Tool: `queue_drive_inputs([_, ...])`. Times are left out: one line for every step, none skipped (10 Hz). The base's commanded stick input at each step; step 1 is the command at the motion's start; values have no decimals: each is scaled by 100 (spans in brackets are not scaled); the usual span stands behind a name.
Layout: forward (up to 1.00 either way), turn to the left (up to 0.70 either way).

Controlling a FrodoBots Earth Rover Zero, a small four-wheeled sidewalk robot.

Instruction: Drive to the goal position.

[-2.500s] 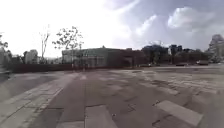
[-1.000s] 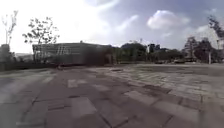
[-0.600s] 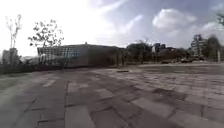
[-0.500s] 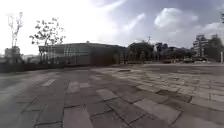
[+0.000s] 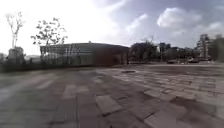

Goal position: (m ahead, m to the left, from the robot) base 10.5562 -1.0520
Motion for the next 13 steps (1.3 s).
queue_drive_inputs([85,0])
queue_drive_inputs([85,0])
queue_drive_inputs([85,0])
queue_drive_inputs([85,0])
queue_drive_inputs([85,0])
queue_drive_inputs([85,0])
queue_drive_inputs([85,0])
queue_drive_inputs([85,0])
queue_drive_inputs([85,0])
queue_drive_inputs([85,0])
queue_drive_inputs([85,0])
queue_drive_inputs([85,0])
queue_drive_inputs([85,0])
